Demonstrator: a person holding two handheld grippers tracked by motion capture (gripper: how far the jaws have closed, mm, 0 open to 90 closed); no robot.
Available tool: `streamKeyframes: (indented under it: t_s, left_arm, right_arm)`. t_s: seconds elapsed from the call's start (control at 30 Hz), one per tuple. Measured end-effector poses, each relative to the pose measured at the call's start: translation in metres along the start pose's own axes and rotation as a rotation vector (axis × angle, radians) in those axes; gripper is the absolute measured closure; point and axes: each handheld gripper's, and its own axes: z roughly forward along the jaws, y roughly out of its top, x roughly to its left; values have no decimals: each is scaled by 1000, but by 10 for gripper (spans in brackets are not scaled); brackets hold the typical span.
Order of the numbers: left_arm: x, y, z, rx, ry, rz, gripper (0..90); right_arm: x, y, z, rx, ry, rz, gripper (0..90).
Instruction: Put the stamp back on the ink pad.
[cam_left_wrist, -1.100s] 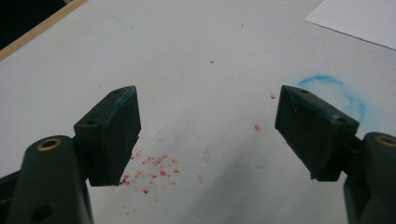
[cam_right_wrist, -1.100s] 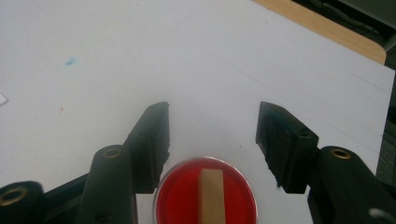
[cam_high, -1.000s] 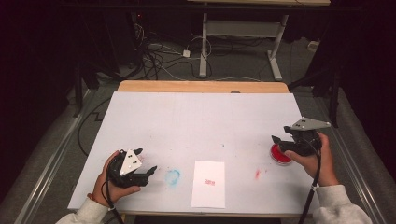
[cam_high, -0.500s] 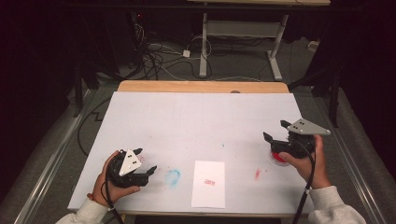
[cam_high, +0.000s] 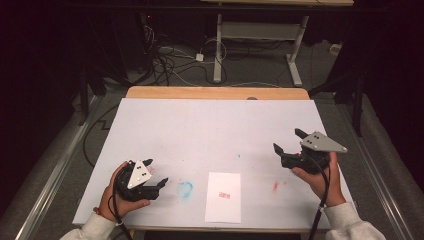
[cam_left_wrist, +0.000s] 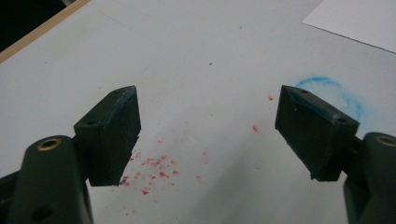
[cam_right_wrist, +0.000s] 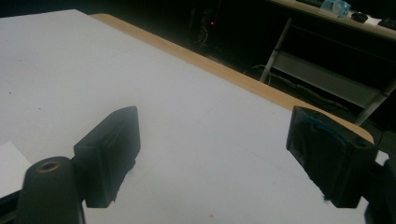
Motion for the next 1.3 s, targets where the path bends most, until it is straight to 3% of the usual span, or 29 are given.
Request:
streamKeyframes:
  t_s: [0.77,1.13,1.3]
  left_arm:
    - [-1,0,0,3,-3,6,218]
    - [-1,0,1,5,-4,5,218]
    - [-1,0,1,4,-7,6,218]
  right_arm:
    - [20,-4,-15,-46,6,-58,182]
    - [23,-15,-25,-47,-4,-74,185]
    - [25,-22,-29,-48,-14,-105,185]
